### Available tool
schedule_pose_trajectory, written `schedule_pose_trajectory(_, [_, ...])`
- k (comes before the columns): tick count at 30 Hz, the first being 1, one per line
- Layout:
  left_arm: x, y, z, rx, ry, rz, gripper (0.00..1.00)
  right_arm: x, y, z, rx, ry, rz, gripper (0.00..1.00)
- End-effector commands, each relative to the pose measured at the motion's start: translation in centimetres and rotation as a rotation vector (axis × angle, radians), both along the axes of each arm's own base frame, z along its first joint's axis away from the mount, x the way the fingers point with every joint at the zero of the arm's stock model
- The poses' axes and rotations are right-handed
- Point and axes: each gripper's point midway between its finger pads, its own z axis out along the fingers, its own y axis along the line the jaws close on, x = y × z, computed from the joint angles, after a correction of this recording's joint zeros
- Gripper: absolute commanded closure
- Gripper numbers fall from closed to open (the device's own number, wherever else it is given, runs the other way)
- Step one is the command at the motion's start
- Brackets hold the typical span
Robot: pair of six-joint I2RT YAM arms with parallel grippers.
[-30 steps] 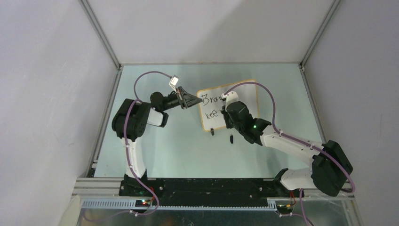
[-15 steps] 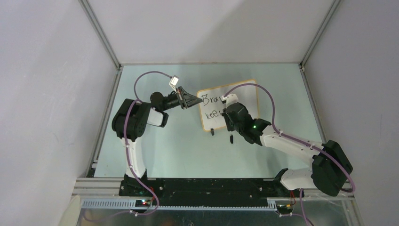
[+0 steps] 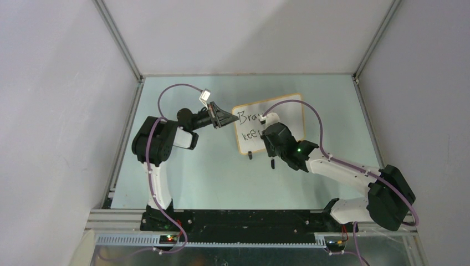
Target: Write a sentence on the whiteboard
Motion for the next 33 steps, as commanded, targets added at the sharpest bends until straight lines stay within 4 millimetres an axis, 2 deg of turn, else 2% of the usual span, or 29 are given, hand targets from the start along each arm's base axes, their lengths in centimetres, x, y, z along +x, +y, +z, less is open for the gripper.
schedule_pose_trajectory(1, [-1.1,-0.6,1.5,-0.009,-0.079,-0.051,1.0,0.4,0.3,1.7,0.034,-0.037,-0.02,1.0])
schedule_pose_trajectory(8, [-1.1,-0.6,1.6,-0.01,-0.081,-0.052,1.0,1.2,0.6,4.1,0.086,-0.114,-0.015,1.0])
schedule_pose_trajectory(12, [-1.0,-0.6,1.6,-0.01,-0.083,-0.052,1.0,1.8,0.8,4.8,0.099,-0.129,-0.019,1.0])
schedule_pose_trajectory(33, [-1.0,-0.6,1.6,-0.01,-0.08,-0.053,1.0,3.6,1.3,4.7,0.086,-0.142,-0.039,1.0])
